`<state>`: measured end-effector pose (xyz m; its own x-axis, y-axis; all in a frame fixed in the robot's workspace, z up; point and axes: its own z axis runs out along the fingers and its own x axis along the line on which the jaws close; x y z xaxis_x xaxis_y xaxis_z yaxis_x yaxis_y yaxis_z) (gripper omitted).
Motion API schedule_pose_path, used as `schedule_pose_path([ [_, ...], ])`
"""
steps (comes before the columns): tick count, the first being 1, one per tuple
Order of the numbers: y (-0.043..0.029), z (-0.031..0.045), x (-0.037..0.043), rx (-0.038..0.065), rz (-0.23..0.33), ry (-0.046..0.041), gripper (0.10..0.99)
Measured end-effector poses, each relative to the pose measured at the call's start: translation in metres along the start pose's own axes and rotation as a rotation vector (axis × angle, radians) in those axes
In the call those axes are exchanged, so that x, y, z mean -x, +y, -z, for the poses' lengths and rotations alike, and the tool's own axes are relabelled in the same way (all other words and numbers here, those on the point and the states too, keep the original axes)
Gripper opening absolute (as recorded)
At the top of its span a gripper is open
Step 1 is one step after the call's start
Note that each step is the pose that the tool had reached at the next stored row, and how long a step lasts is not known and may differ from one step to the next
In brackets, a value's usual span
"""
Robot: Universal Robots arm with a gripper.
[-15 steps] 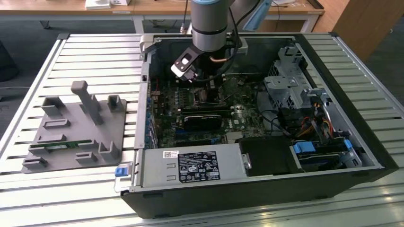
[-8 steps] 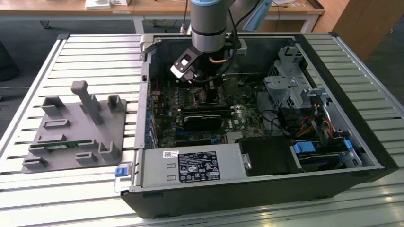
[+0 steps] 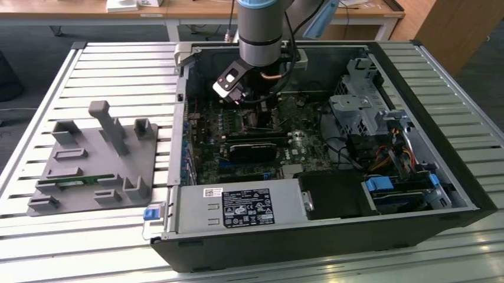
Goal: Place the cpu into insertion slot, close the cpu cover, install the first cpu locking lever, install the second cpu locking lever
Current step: 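Place the cpu into insertion slot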
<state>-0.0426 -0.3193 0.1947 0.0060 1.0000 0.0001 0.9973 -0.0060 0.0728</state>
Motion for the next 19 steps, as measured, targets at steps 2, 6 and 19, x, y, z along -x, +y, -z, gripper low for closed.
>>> schedule_pose_path([
  [2, 0.0, -0.0001, 0.0, 0.0, 0.0, 0.0, 0.537],
  [6, 0.0, -0.0002, 0.0, 0.0, 0.0, 0.0001, 0.545],
  [19, 0.0001, 0.0006, 0.0, 0.0, 0.0, 0.0001, 0.612],
])
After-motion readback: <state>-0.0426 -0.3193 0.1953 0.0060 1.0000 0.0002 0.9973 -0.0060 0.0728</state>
